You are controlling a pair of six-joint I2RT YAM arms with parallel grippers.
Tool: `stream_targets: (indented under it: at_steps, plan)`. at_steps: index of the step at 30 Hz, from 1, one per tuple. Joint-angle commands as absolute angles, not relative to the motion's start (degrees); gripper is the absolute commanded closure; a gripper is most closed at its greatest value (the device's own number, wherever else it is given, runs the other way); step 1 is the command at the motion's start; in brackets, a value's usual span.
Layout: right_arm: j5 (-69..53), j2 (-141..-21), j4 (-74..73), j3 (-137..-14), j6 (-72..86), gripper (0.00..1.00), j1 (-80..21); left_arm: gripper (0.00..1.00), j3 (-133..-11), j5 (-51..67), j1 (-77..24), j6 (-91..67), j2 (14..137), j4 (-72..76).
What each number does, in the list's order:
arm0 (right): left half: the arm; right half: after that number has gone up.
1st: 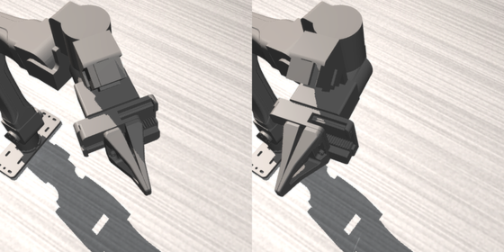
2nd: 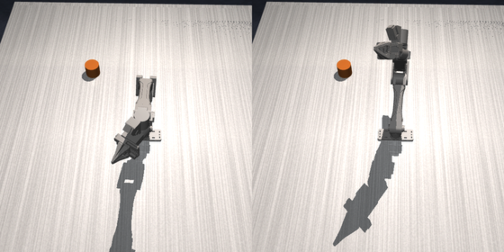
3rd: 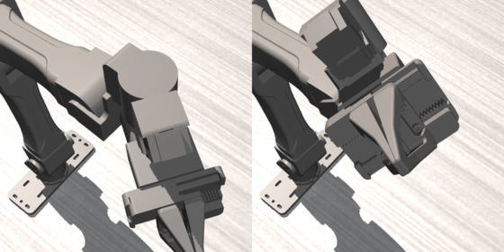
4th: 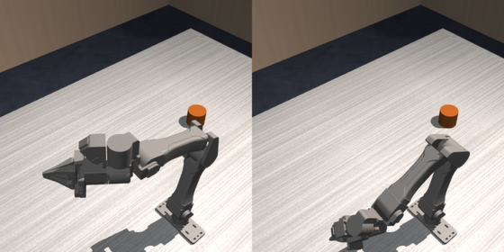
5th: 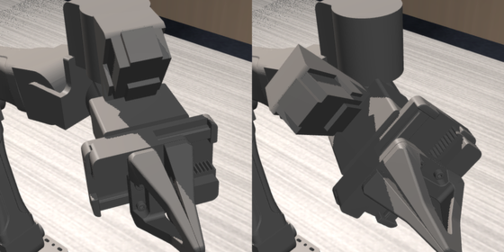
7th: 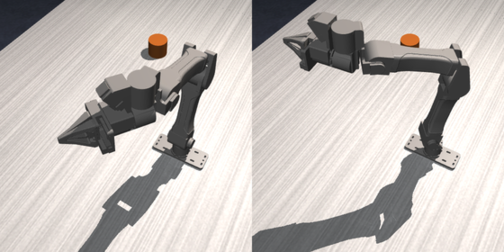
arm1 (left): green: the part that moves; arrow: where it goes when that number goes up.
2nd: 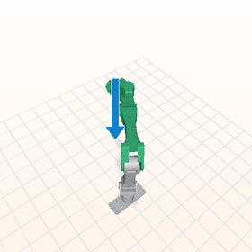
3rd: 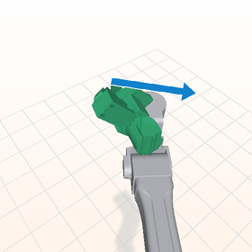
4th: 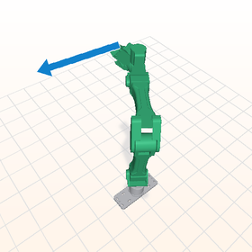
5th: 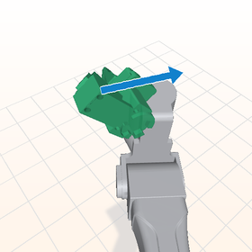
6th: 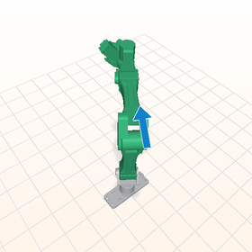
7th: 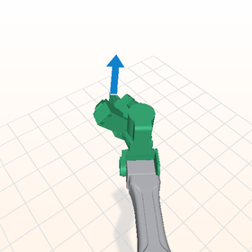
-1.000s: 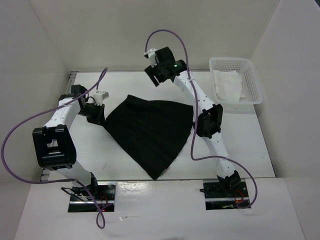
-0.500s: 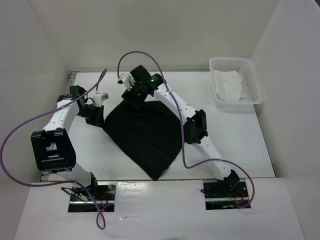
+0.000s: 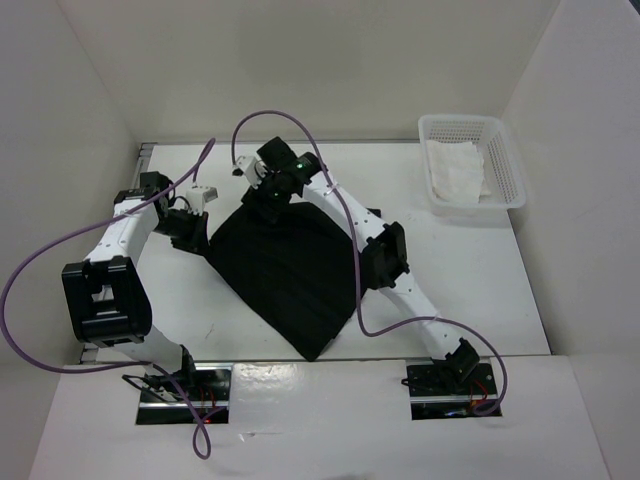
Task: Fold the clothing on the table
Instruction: Flatten the skirt out
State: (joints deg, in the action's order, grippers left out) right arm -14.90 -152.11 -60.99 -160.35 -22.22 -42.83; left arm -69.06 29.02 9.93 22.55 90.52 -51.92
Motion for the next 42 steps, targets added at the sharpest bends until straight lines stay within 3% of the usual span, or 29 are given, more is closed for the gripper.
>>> stream_targets:
  at_steps: [1,10,14,15,16,18,20,21,24,25,30,33,42]
  plan:
    - [-16.2,-153.9,-61.6,-163.7,-22.8,0.22,-44.4,0.93,-69.3,31.5,10.3,24.4,89.9,-53.4]
    - [-15.6,-157.7,-58.6,-166.5,-20.6,0.28,-45.0,0.93,-68.7,32.5,10.3,25.0,89.9,-53.4]
    - [-13.8,-158.2,-57.1,-167.0,-20.0,0.39,-45.0,0.93,-68.7,33.0,10.3,25.0,89.9,-53.4]
    - [-13.2,-158.2,-56.6,-167.0,-20.0,0.48,-45.0,0.93,-68.7,33.0,10.3,25.0,89.9,-54.0]
    - [-12.4,-158.2,-55.9,-167.0,-19.3,0.73,-45.0,0.93,-68.7,33.0,10.3,25.0,89.9,-54.0]
    - [-10.6,-158.2,-55.3,-167.0,-18.5,0.98,-45.0,0.93,-68.7,33.0,10.3,24.4,89.4,-54.0]
    - [-9.3,-155.8,-56.0,-167.0,-18.5,1.00,-45.0,0.90,-68.7,33.0,10.3,23.9,88.9,-54.0]
    - [-9.3,-152.7,-56.8,-166.1,-18.5,1.00,-45.0,0.77,-68.7,32.5,10.3,23.9,88.9,-54.0]
    - [-8.6,-145.9,-56.8,-162.9,-19.8,1.00,-45.0,0.54,-68.7,31.9,10.9,23.4,86.8,-54.0]
    - [-7.6,-140.7,-56.0,-160.4,-19.8,1.00,-45.0,0.40,-68.7,31.9,10.9,23.4,86.3,-54.0]
    - [-5.4,-124.3,-53.5,-150.7,-22.8,1.00,-45.5,0.08,-69.3,29.5,12.0,21.4,80.9,-52.8]
    - [-3.5,-115.9,-53.5,-143.7,-23.5,1.00,-45.5,0.03,-69.3,28.0,13.2,20.7,78.4,-52.3]
    - [2.5,-100.4,-50.8,-129.7,-25.2,1.00,-45.5,0.00,-65.7,27.4,14.9,17.1,71.1,-50.2]
